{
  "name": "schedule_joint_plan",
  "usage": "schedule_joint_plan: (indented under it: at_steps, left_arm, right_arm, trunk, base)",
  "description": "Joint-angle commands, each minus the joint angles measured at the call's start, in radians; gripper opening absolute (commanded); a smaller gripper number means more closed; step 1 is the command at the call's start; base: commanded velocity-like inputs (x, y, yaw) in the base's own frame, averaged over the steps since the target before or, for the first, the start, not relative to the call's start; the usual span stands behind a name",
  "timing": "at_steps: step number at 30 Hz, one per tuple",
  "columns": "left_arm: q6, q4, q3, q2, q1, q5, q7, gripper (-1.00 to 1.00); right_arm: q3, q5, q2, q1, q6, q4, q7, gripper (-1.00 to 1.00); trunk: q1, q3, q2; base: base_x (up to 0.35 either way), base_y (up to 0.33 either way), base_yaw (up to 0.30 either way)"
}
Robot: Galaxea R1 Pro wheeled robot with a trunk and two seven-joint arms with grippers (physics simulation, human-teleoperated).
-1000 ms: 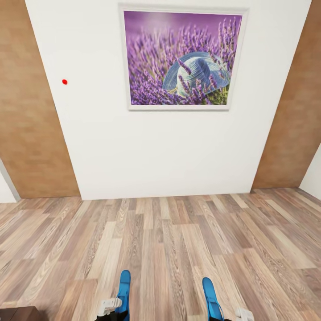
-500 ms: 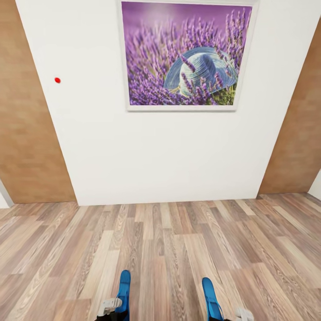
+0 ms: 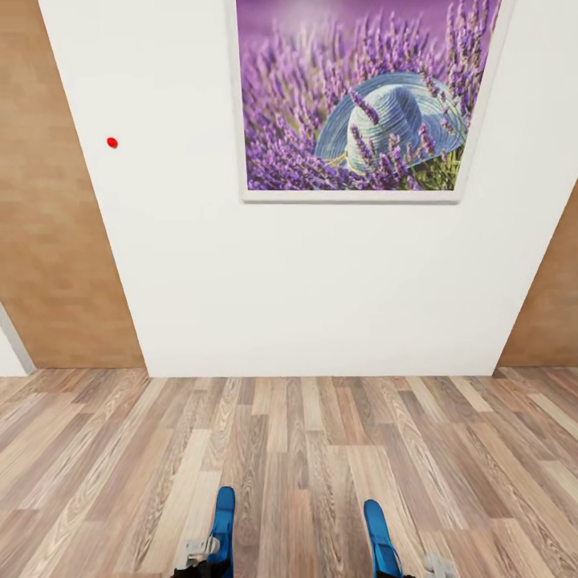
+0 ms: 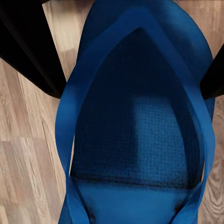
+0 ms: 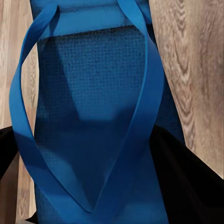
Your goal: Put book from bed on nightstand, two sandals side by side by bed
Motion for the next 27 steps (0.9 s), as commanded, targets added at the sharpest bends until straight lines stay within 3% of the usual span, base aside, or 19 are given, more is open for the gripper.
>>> schedule_joint_plan:
  at_steps: [1,21,27]
  left_arm:
    - [-0.001,0.001,0.006,0.0,-0.001,0.001,-0.006,-1.0]
    - [-0.001,0.001,0.006,0.0,-0.001,0.001,-0.005,-1.0]
    - [-0.001,0.001,0.006,0.0,-0.001,0.001,-0.005,-1.0]
  right_arm:
    - [-0.002,-0.005,0.0,-0.001,0.002,0.001,0.002,-1.0]
    - [-0.002,-0.008,0.0,-0.001,0.002,0.001,0.001,-1.0]
    - [-0.002,-0.008,0.0,-0.001,0.002,0.001,0.001,-1.0]
  trunk:
    - [0.0,-0.001,0.0]
    - [0.0,-0.001,0.0]
    - [0.0,-0.001,0.0]
  base:
    - [0.325,0.0,0.016]
    - [0.295,0.0,0.002]
    - [0.26,0.0,0.213]
